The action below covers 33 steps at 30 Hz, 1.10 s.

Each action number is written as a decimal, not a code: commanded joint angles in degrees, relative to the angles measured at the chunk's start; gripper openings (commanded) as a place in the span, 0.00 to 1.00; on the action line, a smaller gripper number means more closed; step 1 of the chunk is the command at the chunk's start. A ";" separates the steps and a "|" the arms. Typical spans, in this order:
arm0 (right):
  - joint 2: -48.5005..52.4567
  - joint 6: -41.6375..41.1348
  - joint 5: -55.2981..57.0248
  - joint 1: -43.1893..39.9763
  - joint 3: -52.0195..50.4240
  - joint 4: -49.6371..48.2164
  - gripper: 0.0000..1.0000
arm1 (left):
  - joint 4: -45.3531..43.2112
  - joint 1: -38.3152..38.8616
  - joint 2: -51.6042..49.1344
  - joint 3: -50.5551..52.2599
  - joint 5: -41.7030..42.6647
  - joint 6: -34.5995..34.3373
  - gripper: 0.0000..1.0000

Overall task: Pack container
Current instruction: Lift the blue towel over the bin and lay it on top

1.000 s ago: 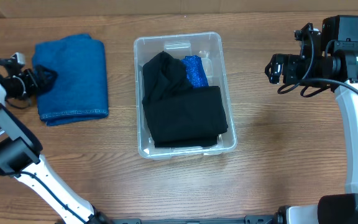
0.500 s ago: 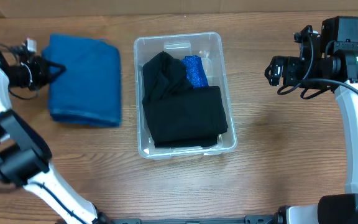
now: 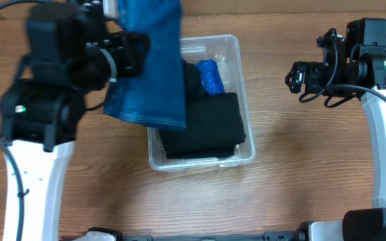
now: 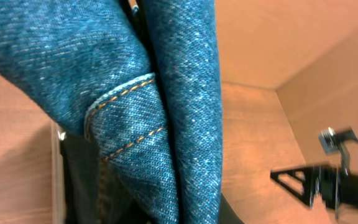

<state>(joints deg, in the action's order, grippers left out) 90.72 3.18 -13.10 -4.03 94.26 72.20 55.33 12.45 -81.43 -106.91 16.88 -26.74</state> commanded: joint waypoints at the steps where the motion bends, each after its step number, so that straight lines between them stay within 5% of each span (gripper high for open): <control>1: -0.15 -0.22 0.13 0.15 -0.09 -0.02 1.00 | -5.16 9.84 -2.43 -1.16 -12.74 -17.49 0.04; 5: -0.15 -0.22 0.15 0.15 -0.09 0.37 1.00 | -10.60 16.76 -9.44 -1.16 -12.85 -20.39 0.04; 11: -0.15 -0.24 0.15 0.15 -0.09 0.55 1.00 | -6.95 18.38 -21.77 -1.16 -12.83 -19.23 0.04; 19: -0.15 -0.24 0.15 0.15 -0.09 0.76 1.00 | 1.81 16.76 -25.40 -1.20 -16.55 -9.11 0.04; 21: -0.15 -0.22 0.15 0.15 -0.09 0.74 1.00 | 7.43 14.23 -25.05 -1.20 -21.20 -7.39 0.44; 22: -0.15 -0.22 0.15 0.15 -0.09 0.76 1.00 | 10.99 12.20 -25.05 -1.20 -23.43 -4.52 1.00; 26: -0.15 -0.22 0.15 0.15 -0.09 0.66 1.00 | 15.82 5.16 -23.52 -1.92 -26.47 2.08 1.00; 29: -0.15 -0.24 0.15 0.15 -0.09 0.52 1.00 | 10.36 4.39 -20.31 -3.30 -24.33 12.76 1.00; 30: -0.15 -0.22 0.15 0.15 -0.09 0.52 1.00 | 8.83 5.09 -19.76 -3.30 -24.30 15.63 0.87; 32: -0.15 -0.22 0.15 0.15 -0.09 0.50 1.00 | 6.34 7.02 -19.76 -3.28 -24.33 19.80 0.47; 33: -0.15 -0.22 0.15 0.15 -0.09 0.52 1.00 | 4.74 8.13 -20.24 -3.28 -24.28 21.99 0.09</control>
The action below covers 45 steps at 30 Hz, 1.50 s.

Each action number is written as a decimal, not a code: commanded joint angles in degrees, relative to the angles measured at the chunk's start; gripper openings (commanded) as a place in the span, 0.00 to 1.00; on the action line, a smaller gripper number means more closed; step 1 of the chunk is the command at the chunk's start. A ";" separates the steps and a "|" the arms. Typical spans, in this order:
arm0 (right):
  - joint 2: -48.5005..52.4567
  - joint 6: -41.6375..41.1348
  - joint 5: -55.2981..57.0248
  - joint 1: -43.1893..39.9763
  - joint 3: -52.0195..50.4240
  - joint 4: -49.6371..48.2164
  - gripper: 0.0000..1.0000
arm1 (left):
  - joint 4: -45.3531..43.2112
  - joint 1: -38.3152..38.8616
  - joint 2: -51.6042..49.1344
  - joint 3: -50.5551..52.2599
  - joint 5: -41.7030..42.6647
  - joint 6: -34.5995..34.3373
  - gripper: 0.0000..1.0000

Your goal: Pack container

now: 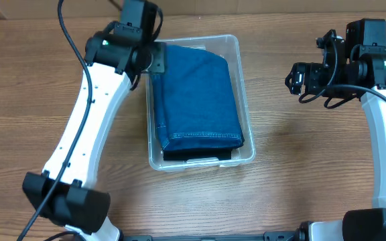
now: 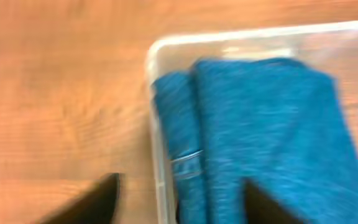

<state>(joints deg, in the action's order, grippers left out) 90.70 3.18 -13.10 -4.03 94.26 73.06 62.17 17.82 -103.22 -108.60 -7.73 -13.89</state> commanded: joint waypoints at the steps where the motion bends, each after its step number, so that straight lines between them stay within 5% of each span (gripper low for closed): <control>1: -0.13 -0.22 0.15 0.15 -0.09 -0.33 1.00 | -3.30 3.41 0.96 -1.55 0.28 10.88 0.04; 6: -0.13 -0.22 0.15 0.15 -0.09 -0.42 1.00 | -2.05 3.58 -7.85 -1.31 1.81 11.34 0.04; 13: -0.13 -0.22 0.15 0.15 -0.09 -0.31 1.00 | 11.23 3.48 -30.75 -1.27 4.37 5.86 0.04; 19: -0.13 -0.22 0.15 0.15 -0.09 -0.37 1.00 | 14.97 3.43 -21.44 -9.11 4.28 6.62 0.04; 20: -0.13 -0.20 0.13 0.15 -0.09 -0.44 1.00 | 15.41 3.04 -17.31 -11.23 4.15 6.62 0.11; 21: -0.13 0.31 -0.20 0.61 -0.09 -0.70 1.00 | 15.10 1.97 -12.61 -12.70 4.13 6.58 0.67; 22: -0.13 1.88 -0.70 1.53 -0.09 -1.01 1.00 | 14.45 0.39 -8.28 -13.25 4.13 6.36 1.00; 30: -0.13 3.69 0.07 11.32 -0.09 -22.82 1.00 | 15.06 -18.97 1.60 -13.11 4.57 2.93 1.00; 38: -9.27 -6.75 7.41 10.40 -0.52 -15.56 1.00 | 21.05 -20.96 11.67 -10.88 4.39 5.64 1.00; 45: -41.94 -7.91 11.58 10.40 -29.38 -23.89 1.00 | 6.08 -20.31 49.77 24.76 4.59 8.85 1.00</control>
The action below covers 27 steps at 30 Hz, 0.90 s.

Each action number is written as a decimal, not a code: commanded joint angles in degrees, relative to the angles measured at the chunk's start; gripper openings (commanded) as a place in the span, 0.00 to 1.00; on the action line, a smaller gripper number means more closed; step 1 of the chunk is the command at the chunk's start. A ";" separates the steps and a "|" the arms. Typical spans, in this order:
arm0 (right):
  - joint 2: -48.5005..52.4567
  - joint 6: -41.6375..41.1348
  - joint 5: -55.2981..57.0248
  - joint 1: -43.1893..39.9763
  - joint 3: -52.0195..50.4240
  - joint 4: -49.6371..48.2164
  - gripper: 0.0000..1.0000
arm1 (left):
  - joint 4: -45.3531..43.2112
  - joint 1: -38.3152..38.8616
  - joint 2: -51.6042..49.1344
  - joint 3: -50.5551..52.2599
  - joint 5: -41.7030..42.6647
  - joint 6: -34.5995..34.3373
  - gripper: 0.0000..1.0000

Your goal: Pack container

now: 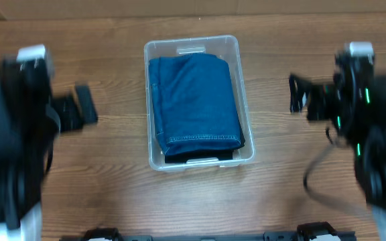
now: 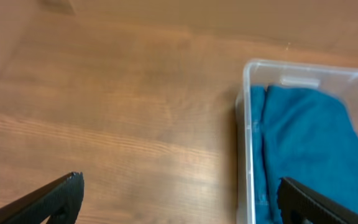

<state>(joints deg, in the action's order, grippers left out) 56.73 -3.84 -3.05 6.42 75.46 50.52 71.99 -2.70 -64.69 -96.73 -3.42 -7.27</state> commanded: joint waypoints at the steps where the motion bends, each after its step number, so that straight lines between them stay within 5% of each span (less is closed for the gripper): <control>1: -12.24 -0.90 1.53 -0.04 -14.62 -1.68 1.00 | -6.25 0.22 17.05 19.12 0.02 2.14 1.00; 6: -22.27 -0.92 1.05 -0.04 -21.86 7.13 1.00 | -6.97 0.13 36.39 37.62 0.44 2.01 1.00; 8: -21.94 -0.90 1.05 -0.04 -21.86 11.45 1.00 | 0.50 0.13 37.27 38.25 0.44 2.01 1.00; 18: -23.12 -0.70 1.73 -0.07 -22.47 15.78 1.00 | 0.85 0.13 37.05 38.42 0.28 1.97 1.00; 23: -40.94 -0.72 1.68 -2.21 -36.17 5.29 1.00 | 0.85 0.13 37.05 38.42 0.28 1.97 1.00; 27: -56.76 -0.70 1.53 -2.23 -54.29 -14.69 1.00 | 0.85 0.13 37.05 38.42 0.28 1.97 1.00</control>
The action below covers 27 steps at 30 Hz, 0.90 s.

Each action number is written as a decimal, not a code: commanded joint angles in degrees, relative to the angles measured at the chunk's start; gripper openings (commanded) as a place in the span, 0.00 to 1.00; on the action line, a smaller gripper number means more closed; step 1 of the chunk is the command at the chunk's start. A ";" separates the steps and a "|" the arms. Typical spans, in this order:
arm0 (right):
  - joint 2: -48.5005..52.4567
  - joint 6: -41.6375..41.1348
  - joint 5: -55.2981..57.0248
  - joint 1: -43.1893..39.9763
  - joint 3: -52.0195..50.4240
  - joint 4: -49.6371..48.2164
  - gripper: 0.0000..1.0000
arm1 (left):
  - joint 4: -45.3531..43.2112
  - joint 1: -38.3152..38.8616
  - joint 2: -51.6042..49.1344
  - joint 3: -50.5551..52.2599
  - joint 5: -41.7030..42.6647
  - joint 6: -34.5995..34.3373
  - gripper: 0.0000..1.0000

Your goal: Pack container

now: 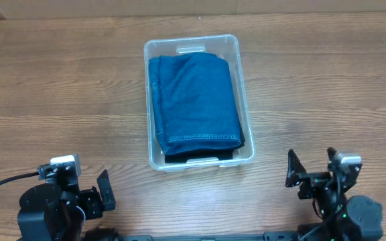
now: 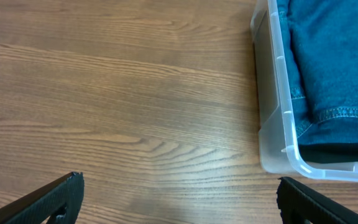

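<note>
A clear plastic container (image 1: pixel 246 100) stands at the middle of the table. Folded blue jeans (image 1: pixel 194 100) fill it and lie on top of a black garment (image 1: pixel 200 156), which shows only at the near end. The left wrist view has the container's near left corner (image 2: pixel 272 149) and the jeans (image 2: pixel 328 62) at its right. My left gripper (image 1: pixel 62 191) is at the near left edge, well away from the container, open wide over bare wood (image 2: pixel 179 186). At the near right edge my right gripper (image 1: pixel 334 181) is open and holds nothing.
The wooden table (image 1: pixel 59 87) stretches to both sides of the container. A strip of cardboard runs along the far edge.
Both arms have drawn back from mid-table height beside the container to the near edge of the table. The jeans and container have not moved.
First my left gripper held the jeans hanging over the container, above the black and bright blue clothes in it. Then the jeans lay flat inside with the gripper at the far left corner. It was later open to the left, and now both arms are back at the near edge.
</note>
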<state>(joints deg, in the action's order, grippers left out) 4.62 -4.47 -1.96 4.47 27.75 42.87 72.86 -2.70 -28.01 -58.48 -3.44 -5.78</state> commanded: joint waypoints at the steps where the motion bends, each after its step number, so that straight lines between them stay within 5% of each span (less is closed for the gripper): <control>1: -4.35 -0.07 0.66 -0.28 -10.01 -13.29 1.00 | -0.02 0.13 0.37 0.17 0.31 0.48 1.00; 5: -4.39 -0.07 2.34 -0.37 -21.46 -33.03 1.00 | -0.02 0.13 0.37 0.17 0.31 0.48 1.00; 27: -3.96 -0.09 2.34 -0.37 -23.98 -30.34 1.00 | -2.58 0.15 1.29 3.41 -0.31 0.46 1.00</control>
<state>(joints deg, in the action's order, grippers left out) 0.95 -4.45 0.01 4.47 3.57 12.91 72.44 -2.70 -28.01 -58.28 -3.44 -5.78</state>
